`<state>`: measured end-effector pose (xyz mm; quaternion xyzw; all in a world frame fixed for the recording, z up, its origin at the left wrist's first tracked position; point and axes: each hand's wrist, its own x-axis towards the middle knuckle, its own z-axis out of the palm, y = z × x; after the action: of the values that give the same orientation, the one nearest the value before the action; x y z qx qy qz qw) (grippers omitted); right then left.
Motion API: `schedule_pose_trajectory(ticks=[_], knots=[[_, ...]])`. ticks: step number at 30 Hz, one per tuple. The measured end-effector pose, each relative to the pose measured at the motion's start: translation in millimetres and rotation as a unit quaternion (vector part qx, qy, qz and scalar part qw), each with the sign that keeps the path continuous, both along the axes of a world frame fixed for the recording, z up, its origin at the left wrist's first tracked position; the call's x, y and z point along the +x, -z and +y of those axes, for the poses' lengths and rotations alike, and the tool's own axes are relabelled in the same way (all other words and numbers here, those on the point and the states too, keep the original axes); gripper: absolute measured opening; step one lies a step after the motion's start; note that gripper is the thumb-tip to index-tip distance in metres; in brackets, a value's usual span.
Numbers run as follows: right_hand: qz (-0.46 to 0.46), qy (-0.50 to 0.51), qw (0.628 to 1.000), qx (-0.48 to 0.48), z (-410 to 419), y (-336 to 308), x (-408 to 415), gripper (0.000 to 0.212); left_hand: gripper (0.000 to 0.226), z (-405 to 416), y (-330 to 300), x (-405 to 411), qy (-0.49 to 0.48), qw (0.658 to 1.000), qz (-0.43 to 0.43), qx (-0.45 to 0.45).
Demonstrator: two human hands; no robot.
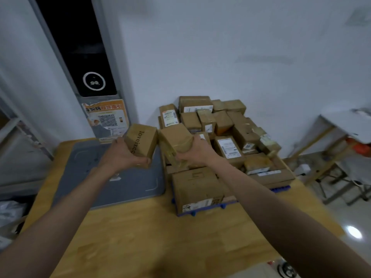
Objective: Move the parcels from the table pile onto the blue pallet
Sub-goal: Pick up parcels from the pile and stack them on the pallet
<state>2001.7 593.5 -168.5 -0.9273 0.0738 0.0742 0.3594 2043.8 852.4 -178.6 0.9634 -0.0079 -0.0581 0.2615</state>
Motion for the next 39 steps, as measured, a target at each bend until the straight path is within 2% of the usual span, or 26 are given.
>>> schedule_pose_trajectory(ticks=[4, 11, 17, 23, 27, 32, 39], knots=[[0.006, 0.053, 0.998, -0.013, -36, -4, -13, 0.105, 0.096, -39, -3, 6, 0.063, 0.998, -0.019, -0.023], [-0.003, 0.099, 0.994, -0.040, -107, -4, -26, 0.092, 0.108, -112, -4, 9, 0.091, 0.996, -0.016, -0.012], [0.004, 0.111, 0.993, -0.040, -177, 9, -18, 0.094, 0.120, -182, 3, 15, 0.105, 0.994, -0.011, 0.009], [0.003, 0.086, 0.996, -0.015, -272, 24, 5, 0.101, 0.114, -272, 16, 23, 0.052, 0.999, 0.005, -0.006], [-0.012, 0.063, 0.998, 0.022, -330, 30, 25, 0.106, 0.125, -328, 21, 27, 0.013, 1.000, 0.020, -0.008], [-0.018, 0.031, 0.999, 0.027, -377, 34, 55, 0.097, 0.123, -378, 20, 33, -0.027, 0.999, 0.012, 0.015], [-0.030, 0.067, 0.996, 0.045, -425, 24, 116, 0.107, 0.118, -423, 7, 61, -0.058, 0.997, 0.008, 0.050]])
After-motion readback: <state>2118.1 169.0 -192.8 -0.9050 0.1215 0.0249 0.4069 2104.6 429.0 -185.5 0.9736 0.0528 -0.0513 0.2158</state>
